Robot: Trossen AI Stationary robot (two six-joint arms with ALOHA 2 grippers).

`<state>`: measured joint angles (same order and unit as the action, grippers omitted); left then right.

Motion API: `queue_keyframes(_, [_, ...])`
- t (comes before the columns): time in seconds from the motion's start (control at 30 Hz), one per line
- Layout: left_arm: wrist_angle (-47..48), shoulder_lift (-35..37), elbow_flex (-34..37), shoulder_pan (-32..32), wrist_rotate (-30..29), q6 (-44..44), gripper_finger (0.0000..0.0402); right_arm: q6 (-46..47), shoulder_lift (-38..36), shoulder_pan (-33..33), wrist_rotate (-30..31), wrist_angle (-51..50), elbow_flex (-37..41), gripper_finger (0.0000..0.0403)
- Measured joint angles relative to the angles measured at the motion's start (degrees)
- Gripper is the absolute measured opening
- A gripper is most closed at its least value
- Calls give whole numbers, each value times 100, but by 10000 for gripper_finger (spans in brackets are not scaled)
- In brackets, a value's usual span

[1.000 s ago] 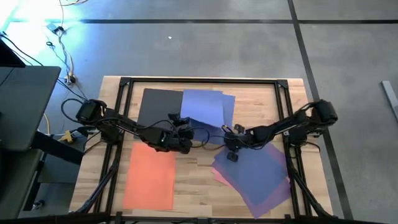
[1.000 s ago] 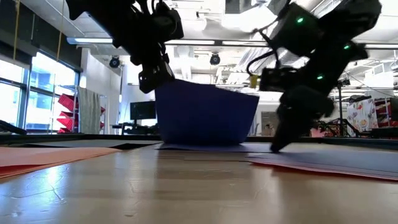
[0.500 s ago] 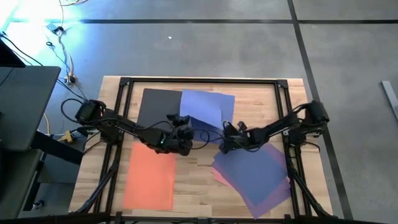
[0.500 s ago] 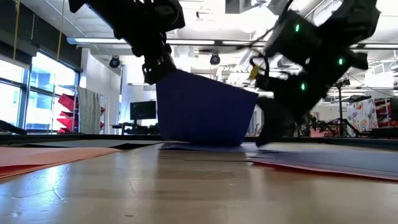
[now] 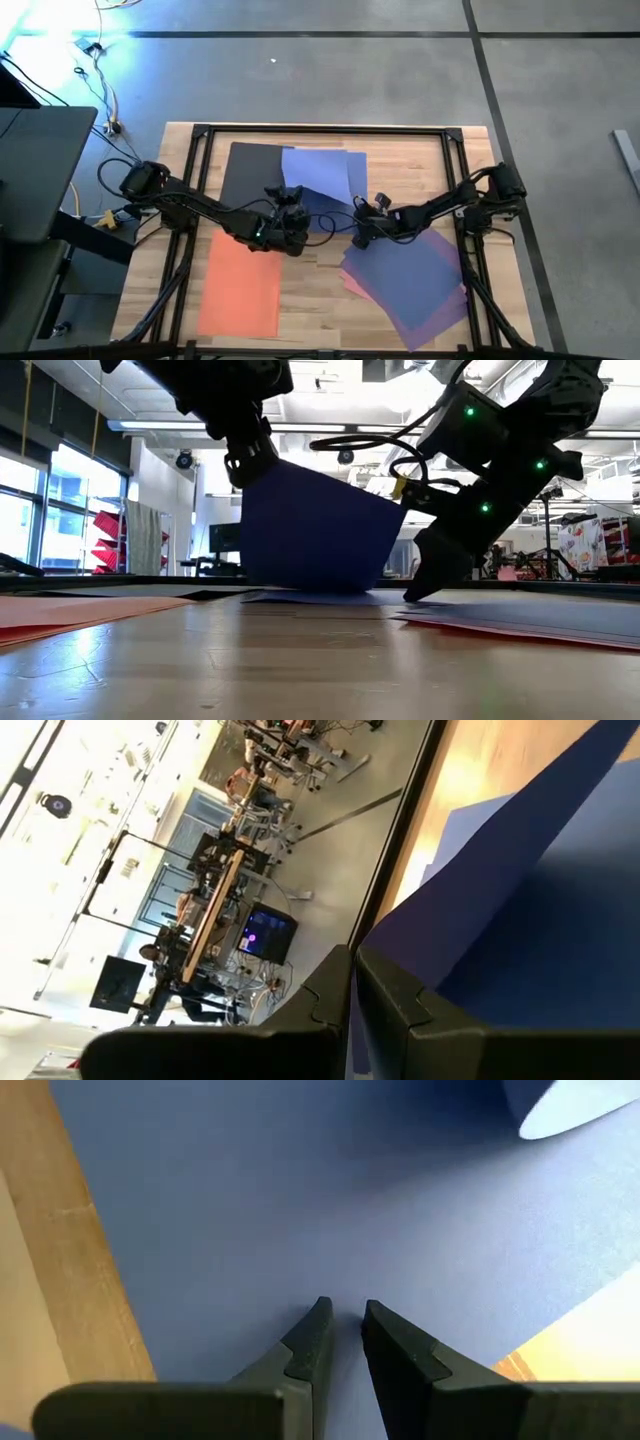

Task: Organize paper
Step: Stack the bottom blue paper on top of the top blue paper

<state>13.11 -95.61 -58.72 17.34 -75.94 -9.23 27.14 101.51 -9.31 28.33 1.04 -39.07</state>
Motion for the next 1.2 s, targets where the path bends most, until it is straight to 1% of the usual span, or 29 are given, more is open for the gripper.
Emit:
queue_keyframes(0.27, [-56, 0, 0, 0, -140, 5, 0, 113, -419, -76, -24, -207, 35, 53])
queue_keyframes(0.4, [-57, 0, 0, 0, -146, 17, 0, 89, -820, -214, 139, -418, 35, 75])
queue_keyframes(0.57, [-62, 0, 0, 9, -149, 20, 0, 127, -1419, -470, 746, -1062, 34, 126])
queue_keyframes(0.7, [-59, 0, 0, 9, -148, 67, 0, 327, -1981, -734, 1269, -1879, 30, 165])
queue_keyframes(0.8, [-59, 0, 0, 9, -146, 115, 0, 600, -2364, -980, 1698, -2503, 26, 184])
queue_keyframes(0.87, [-59, 0, 0, 9, -144, 129, 0, 694, -2525, -1174, 1989, -2669, 26, 191])
queue_keyframes(1.0, [-62, 0, 0, 29, -142, 129, 0, 516, -2575, -1479, 2417, -2424, 24, 200])
queue_keyframes(1.1, [-64, 0, 0, 37, -127, 135, 0, 4, -2447, -1594, 2438, -1815, 77, 212])
queue_keyframes(1.2, [-64, 0, 0, 47, -119, 167, 0, -589, -2211, -1628, 2424, -1161, 111, 233])
